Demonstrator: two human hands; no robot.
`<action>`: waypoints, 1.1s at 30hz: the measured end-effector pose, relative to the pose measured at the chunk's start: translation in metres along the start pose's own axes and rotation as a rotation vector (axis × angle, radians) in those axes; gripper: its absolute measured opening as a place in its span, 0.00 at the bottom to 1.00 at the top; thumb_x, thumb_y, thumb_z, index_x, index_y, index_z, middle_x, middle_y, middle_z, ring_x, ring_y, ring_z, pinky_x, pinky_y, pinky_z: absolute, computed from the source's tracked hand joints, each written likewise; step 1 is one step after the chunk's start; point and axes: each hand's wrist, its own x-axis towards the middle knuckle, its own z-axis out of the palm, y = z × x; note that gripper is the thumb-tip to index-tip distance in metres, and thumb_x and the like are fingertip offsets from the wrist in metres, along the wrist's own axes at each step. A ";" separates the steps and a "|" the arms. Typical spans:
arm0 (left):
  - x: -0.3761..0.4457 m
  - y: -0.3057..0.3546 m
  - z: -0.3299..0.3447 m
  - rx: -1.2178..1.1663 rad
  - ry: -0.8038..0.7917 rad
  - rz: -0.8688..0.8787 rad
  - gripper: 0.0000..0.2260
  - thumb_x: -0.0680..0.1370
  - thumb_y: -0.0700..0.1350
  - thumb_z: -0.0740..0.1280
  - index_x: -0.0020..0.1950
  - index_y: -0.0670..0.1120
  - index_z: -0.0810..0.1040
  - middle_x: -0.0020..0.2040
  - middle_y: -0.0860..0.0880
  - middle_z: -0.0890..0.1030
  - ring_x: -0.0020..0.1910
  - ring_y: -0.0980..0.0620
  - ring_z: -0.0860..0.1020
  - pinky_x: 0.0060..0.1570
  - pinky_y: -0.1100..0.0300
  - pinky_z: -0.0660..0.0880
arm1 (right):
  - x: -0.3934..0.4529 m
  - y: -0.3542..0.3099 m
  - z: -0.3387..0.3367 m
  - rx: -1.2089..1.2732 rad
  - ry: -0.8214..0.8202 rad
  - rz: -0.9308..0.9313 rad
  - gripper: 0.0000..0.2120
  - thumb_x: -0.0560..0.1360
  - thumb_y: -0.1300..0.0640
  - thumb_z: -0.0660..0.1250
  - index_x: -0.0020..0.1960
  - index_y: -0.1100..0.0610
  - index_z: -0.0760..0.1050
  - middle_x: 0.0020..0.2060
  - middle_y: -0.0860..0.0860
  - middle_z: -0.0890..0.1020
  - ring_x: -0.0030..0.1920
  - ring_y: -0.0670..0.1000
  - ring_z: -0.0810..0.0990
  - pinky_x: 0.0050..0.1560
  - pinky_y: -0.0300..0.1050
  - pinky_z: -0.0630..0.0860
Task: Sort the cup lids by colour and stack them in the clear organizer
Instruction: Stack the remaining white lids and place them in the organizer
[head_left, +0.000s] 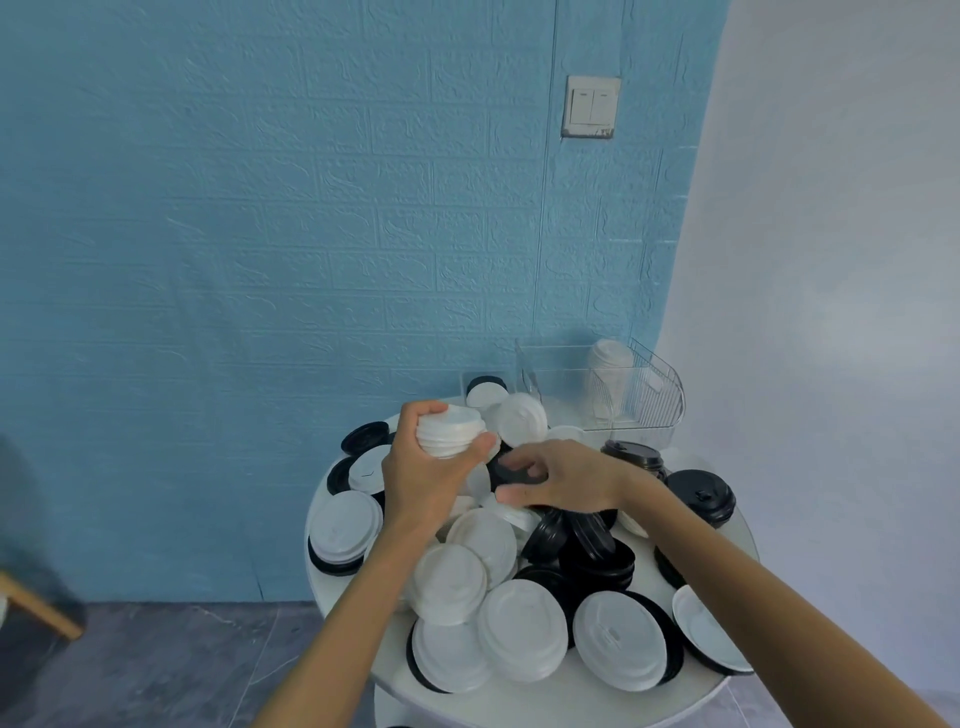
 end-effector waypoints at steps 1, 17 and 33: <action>0.000 -0.001 -0.001 -0.006 0.002 0.000 0.24 0.65 0.52 0.83 0.54 0.60 0.74 0.52 0.61 0.79 0.51 0.60 0.78 0.43 0.64 0.77 | 0.003 0.000 0.004 -0.060 -0.039 0.016 0.28 0.76 0.36 0.69 0.66 0.55 0.76 0.57 0.49 0.82 0.61 0.54 0.79 0.59 0.41 0.72; 0.003 -0.005 -0.003 -0.040 -0.053 0.049 0.24 0.65 0.51 0.84 0.53 0.61 0.74 0.50 0.69 0.78 0.49 0.63 0.78 0.44 0.66 0.77 | 0.016 0.006 -0.018 0.198 0.290 -0.031 0.28 0.67 0.41 0.80 0.64 0.49 0.76 0.54 0.48 0.77 0.54 0.44 0.76 0.50 0.32 0.69; -0.003 0.016 0.012 -0.037 -0.149 0.011 0.43 0.67 0.42 0.82 0.77 0.59 0.64 0.54 0.63 0.80 0.48 0.72 0.79 0.44 0.73 0.75 | 0.013 -0.049 -0.011 0.438 0.320 -0.221 0.21 0.73 0.53 0.77 0.64 0.42 0.77 0.61 0.42 0.74 0.64 0.38 0.72 0.64 0.35 0.67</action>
